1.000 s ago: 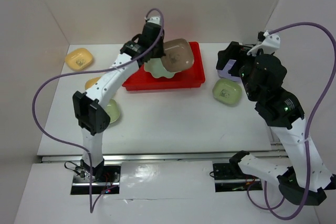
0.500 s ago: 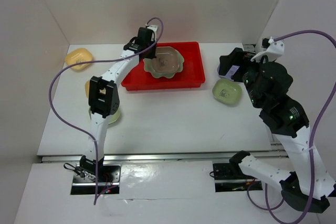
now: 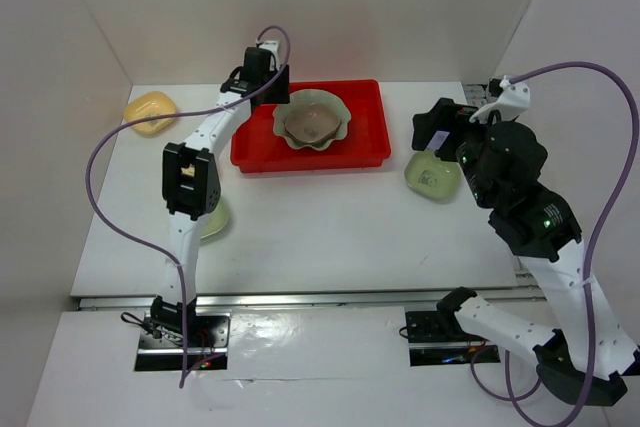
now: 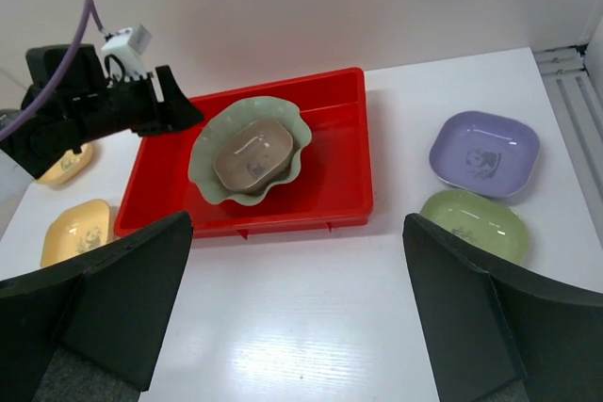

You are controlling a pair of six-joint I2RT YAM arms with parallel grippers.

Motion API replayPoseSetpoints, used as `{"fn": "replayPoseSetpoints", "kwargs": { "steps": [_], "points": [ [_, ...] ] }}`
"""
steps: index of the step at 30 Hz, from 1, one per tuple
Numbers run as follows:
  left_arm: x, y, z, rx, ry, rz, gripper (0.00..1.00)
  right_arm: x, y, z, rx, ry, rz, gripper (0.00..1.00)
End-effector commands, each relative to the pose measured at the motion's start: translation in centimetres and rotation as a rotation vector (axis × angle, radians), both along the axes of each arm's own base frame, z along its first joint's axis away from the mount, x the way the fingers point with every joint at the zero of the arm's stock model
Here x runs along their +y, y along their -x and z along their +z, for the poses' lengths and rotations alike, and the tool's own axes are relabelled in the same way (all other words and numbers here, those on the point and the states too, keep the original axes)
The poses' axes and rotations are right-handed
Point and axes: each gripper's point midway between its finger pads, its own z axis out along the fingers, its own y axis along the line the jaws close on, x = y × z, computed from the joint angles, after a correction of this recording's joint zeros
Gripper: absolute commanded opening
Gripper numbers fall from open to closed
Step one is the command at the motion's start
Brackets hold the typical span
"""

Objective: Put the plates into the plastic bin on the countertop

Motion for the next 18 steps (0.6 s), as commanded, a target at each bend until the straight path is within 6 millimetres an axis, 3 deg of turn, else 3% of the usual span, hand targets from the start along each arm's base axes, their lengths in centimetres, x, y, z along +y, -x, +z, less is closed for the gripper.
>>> {"fn": "replayPoseSetpoints", "kwargs": {
  "steps": [1, 3, 5, 6, 8, 9, 11, 12, 13, 15, 16, 17, 18],
  "points": [
    [-1.6, -0.8, 3.3, -0.091, 0.053, -0.025, 0.71, 0.6, -0.5, -0.6, 0.006, 0.0, 0.011, 1.0],
    [-2.2, -0.3, 5.7, -0.128, 0.072, -0.031, 0.76, 0.8, -0.8, -1.5, 0.019, 0.008, 0.011, 1.0],
    [-2.7, 0.5, 7.5, -0.154, 0.08, -0.043, 1.0, 1.2, -1.4, -1.9, 0.019, 0.009, 0.011, 1.0],
    [-3.4, 1.6, 10.0, -0.191, 0.084, -0.063, 1.0, 1.8, -1.8, -2.6, 0.034, 0.014, 0.029, 1.0],
    [-3.2, 2.6, 12.9, -0.236, 0.079, -0.04, 1.0, 2.9, -2.9, -4.6, 0.079, 0.037, 0.053, 1.0],
    [-2.9, 4.0, 15.9, -0.272, 0.092, -0.01, 1.0, 4.3, -3.1, -6.2, 0.109, 0.065, 0.123, 1.0],
    [-1.8, 5.6, 19.1, -0.301, 0.115, 0.037, 1.0, 6.7, -3.9, -7.7, 0.121, 0.067, 0.216, 1.0],
    [-1.2, 6.8, 19.6, -0.28, 0.122, 0.062, 1.0, 8.9, -3.6, -8.5, 0.128, 0.049, 0.337, 1.0],
    [0.4, 8.4, 22.4, -0.305, 0.173, 0.119, 1.0, 10.2, -3.5, -10.6, 0.158, 0.053, 0.392, 1.0],
    [4.0, 9.8, 25.0, -0.324, 0.219, 0.197, 1.0, 14.0, -3.4, -12.1, 0.159, 0.018, 0.502, 1.0],
    [5.6, 11.1, 24.9, -0.283, 0.23, 0.245, 1.0, 15.5, -3.1, -13.7, 0.186, 0.022, 0.533, 1.0],
    [7.6, 12.9, 26.8, -0.298, 0.241, 0.298, 1.0, 17.2, -3.3, -15.2, 0.214, 0.042, 0.553, 1.0],
    [10.2, 14.1, 27.3, -0.288, 0.235, 0.376, 1.0, 18.4, -3.6, -15.5, 0.2, 0.052, 0.541, 1.0]
  ]
}}
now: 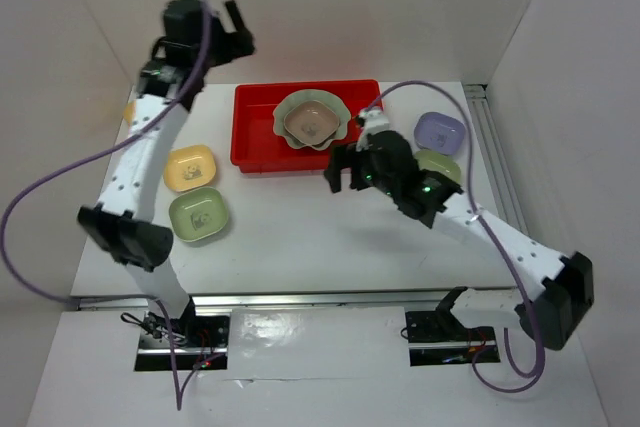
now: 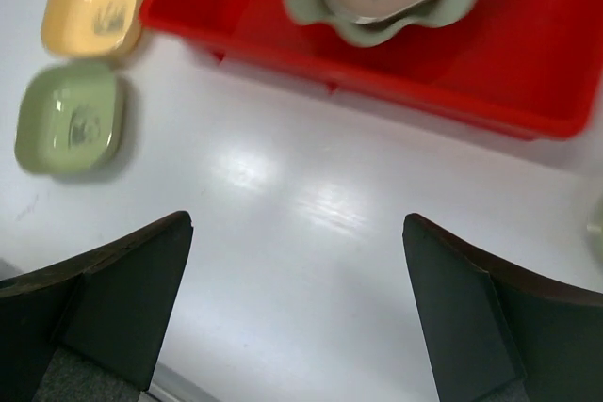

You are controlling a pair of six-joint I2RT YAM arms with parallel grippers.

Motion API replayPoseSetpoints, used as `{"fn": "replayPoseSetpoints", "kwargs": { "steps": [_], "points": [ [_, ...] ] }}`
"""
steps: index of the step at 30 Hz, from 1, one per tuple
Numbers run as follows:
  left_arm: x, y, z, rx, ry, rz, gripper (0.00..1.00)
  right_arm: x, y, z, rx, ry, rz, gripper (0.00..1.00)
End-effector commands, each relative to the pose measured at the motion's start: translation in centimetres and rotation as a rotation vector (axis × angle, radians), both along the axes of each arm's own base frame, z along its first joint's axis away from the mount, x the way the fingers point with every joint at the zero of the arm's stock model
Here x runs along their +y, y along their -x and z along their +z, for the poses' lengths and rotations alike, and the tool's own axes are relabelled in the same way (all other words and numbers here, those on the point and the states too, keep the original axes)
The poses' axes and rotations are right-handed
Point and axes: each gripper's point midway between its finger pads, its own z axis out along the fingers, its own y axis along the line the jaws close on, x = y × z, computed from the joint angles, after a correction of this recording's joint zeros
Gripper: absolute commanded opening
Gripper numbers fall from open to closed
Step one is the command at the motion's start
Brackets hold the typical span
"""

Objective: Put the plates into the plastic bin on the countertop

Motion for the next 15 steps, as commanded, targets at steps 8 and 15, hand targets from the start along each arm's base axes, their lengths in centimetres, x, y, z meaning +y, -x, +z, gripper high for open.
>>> {"fn": "replayPoseSetpoints", "kwargs": {
  "steps": [8, 15],
  "points": [
    [19.2, 18.2, -1.9, 0.195, 0.118, 0.618, 1.0, 19.5, 1.9, -3.0, -0.048, -0.044, 0.32, 1.0],
    [17.3, 23.8, -5.4, 0.183, 0.16, 0.502, 1.0, 27.8, -0.8, -8.8, 0.007, 0.013, 0.364, 0.99]
  ]
}}
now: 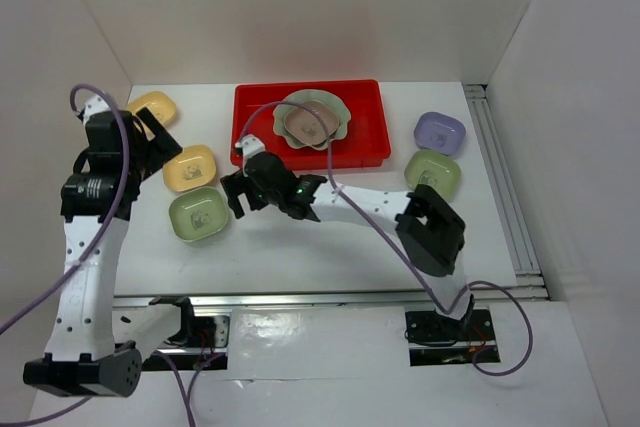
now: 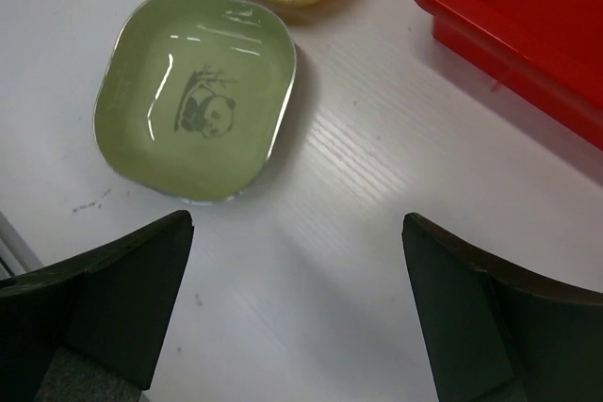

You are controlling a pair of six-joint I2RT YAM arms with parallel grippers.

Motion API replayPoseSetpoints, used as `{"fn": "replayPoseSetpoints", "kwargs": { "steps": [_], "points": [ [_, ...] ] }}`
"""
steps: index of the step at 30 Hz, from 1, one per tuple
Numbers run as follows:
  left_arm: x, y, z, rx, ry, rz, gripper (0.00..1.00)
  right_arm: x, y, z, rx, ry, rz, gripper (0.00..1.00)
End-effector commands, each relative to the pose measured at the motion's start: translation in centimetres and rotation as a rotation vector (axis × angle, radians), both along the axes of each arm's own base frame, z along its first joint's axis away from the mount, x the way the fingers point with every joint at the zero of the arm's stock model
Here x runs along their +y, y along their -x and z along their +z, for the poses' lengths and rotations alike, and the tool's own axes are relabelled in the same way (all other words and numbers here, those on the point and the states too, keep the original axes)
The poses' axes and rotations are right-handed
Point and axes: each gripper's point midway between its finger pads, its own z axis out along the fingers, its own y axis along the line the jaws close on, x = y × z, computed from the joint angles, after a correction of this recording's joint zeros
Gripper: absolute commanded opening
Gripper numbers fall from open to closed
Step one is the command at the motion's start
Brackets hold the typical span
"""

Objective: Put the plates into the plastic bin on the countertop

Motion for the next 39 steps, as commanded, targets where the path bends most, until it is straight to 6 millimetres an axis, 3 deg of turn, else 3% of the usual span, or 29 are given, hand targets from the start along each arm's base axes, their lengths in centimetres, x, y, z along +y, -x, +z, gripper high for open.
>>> {"fn": "replayPoseSetpoints", "kwargs": {
  "steps": [1, 5, 7, 9, 11, 12, 14, 16, 17, 21, 24, 26, 28, 29, 32, 33, 36, 37, 39],
  "points": [
    [-1.2, 1.5, -0.4, -0.049, 0.045, -0.047, 1.0, 3.4, -2.3, 0.5, -0.034, -0.068, 0.006, 0.99],
    [0.8, 4.6, -0.3, -0.059, -0.014, 0.055, 1.0, 5.4, -3.6, -0.6, -0.033, -0.089, 0.02, 0.97],
    [0.8, 5.7, 0.6, -0.099, -0.011, 0.072, 1.0, 5.7, -4.2, -2.4, -0.007, -0.079, 0.017, 0.96],
    [0.0, 6.3, -0.1, -0.097, 0.027, 0.054, 1.0, 6.9, -4.6, -2.2, -0.011, -0.105, 0.036, 0.95],
    [-0.5, 7.1, -0.3, -0.111, 0.054, 0.043, 1.0, 7.3, -5.3, -4.5, 0.014, -0.076, 0.035, 0.94],
    [-0.6, 7.3, -1.1, -0.1, 0.072, 0.054, 1.0, 8.1, -5.6, -3.7, 0.004, -0.098, 0.044, 0.94],
    [-0.7, 7.8, -1.5, -0.103, 0.077, 0.046, 1.0, 8.5, -5.9, -5.8, 0.021, -0.073, 0.043, 0.93],
    [-0.6, 8.1, -1.5, -0.112, 0.073, 0.053, 1.0, 9.1, -6.1, -6.2, 0.03, -0.069, 0.051, 0.91],
    [-0.4, 8.2, -1.5, -0.109, 0.058, 0.056, 1.0, 9.1, -6.1, -7.4, 0.043, -0.05, 0.05, 0.89],
    [0.0, 8.3, -1.5, -0.103, 0.032, 0.063, 1.0, 9.3, -6.2, -8.6, 0.061, -0.037, 0.045, 0.73],
    [0.2, 8.3, -1.5, -0.103, 0.027, 0.072, 1.0, 9.7, -6.1, -9.0, 0.072, -0.035, 0.056, 0.71],
    [0.2, 8.3, -1.5, -0.103, 0.027, 0.072, 1.0, 9.9, -6.1, -9.1, 0.08, -0.031, 0.064, 0.65],
    [0.4, 8.4, -1.5, -0.1, 0.015, 0.076, 1.0, 9.8, -6.0, -10.5, 0.097, -0.007, 0.063, 0.57],
    [0.4, 8.4, -1.5, -0.1, 0.015, 0.076, 1.0, 10.3, -5.6, -10.0, 0.09, -0.016, 0.072, 0.49],
    [0.6, 8.4, -1.8, -0.092, 0.009, 0.086, 1.0, 10.1, -5.2, -11.0, 0.112, 0.004, 0.081, 0.3],
    [0.8, 8.4, -1.8, -0.092, 0.003, 0.097, 1.0, 10.0, -5.0, -10.7, 0.117, 0.001, 0.09, 0.18],
    [1.6, 8.7, -1.4, -0.099, -0.026, 0.132, 1.0, 9.3, -4.0, -11.2, 0.128, 0.026, 0.091, 0.11],
    [1.6, 8.5, -1.1, -0.099, -0.032, 0.133, 1.0, 9.2, -3.7, -10.2, 0.127, 0.015, 0.1, 0.03],
    [1.8, 8.4, -0.3, -0.116, -0.028, 0.146, 1.0, 8.4, -2.6, -10.4, 0.157, 0.029, 0.123, 0.0]
  ]
}}
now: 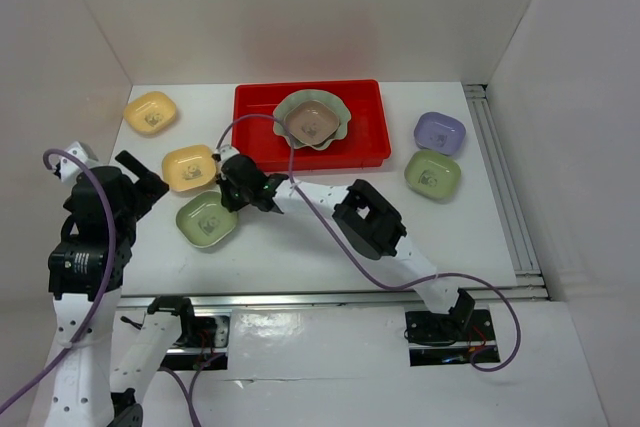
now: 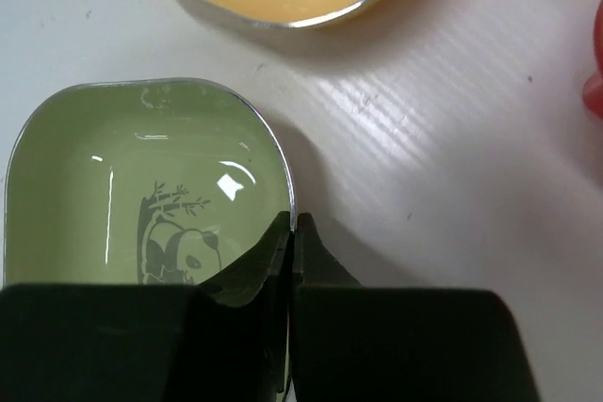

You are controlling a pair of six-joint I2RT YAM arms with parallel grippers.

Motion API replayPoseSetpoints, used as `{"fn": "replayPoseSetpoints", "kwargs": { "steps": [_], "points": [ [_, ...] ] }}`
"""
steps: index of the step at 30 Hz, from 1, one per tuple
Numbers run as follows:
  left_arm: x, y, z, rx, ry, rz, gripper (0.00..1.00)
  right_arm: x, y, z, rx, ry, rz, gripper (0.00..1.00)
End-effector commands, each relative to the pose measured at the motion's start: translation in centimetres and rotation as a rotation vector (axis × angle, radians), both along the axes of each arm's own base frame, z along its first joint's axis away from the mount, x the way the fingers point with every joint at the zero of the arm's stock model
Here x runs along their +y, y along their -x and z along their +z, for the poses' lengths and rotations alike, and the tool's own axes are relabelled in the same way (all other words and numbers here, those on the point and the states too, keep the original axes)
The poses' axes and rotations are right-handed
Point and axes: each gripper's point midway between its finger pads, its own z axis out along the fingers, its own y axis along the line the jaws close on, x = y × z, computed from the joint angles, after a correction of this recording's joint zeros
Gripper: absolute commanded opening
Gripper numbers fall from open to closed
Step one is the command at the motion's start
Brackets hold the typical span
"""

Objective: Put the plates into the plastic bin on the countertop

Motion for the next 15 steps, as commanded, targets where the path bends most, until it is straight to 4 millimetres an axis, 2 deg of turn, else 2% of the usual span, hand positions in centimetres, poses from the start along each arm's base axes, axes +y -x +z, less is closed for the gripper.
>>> {"fn": "replayPoseSetpoints", "kwargs": {
  "steps": [1, 2, 3, 4, 5, 7, 8, 10, 11, 14, 15],
  "points": [
    [0.7, 0.0, 2.1, -0.052, -0.02, 0.041, 1.0, -0.9, 2.5, 2.7, 0.013, 0.014, 0.07, 0.0],
    [0.6, 0.0, 2.6, -0.064, -0.016, 0.033, 1.0, -0.5, 4.1, 3.2, 0.038, 0.0, 0.134, 0.0],
    [0.2, -0.1, 2.5, -0.064, -0.006, 0.014, 1.0, -0.6, 4.9, 3.6, 0.056, -0.01, 0.163, 0.0],
    [0.0, 0.0, 2.7, -0.077, 0.006, 0.009, 1.0, -0.3, 5.5, 6.0, 0.046, -0.051, 0.203, 0.0],
    [0.0, 0.0, 2.7, -0.077, 0.006, 0.009, 1.0, -0.1, 6.8, 7.0, 0.073, -0.083, 0.264, 0.0],
    [-0.5, 0.0, 3.1, -0.104, 0.025, -0.01, 1.0, 0.3, 7.6, 9.4, 0.081, -0.142, 0.297, 0.0],
    [-0.5, 0.2, 3.3, -0.114, 0.025, -0.011, 1.0, 0.3, 7.2, 12.8, 0.056, -0.216, 0.313, 0.0],
    [-0.6, 0.4, 4.1, -0.143, 0.03, -0.021, 1.0, -0.6, 6.0, 15.4, 0.064, -0.284, 0.298, 0.0],
    [-0.6, 0.4, 4.4, -0.153, 0.03, -0.021, 1.0, -1.0, 5.3, 17.9, 0.037, -0.324, 0.285, 0.0],
    [-0.6, 0.4, 4.4, -0.153, 0.03, -0.021, 1.0, -2.6, 1.3, 22.2, -0.037, -0.373, 0.188, 0.0],
    [-0.6, 0.4, 4.4, -0.153, 0.03, -0.021, 1.0, -3.2, 0.2, 22.8, -0.038, -0.374, 0.149, 0.0]
  ]
}}
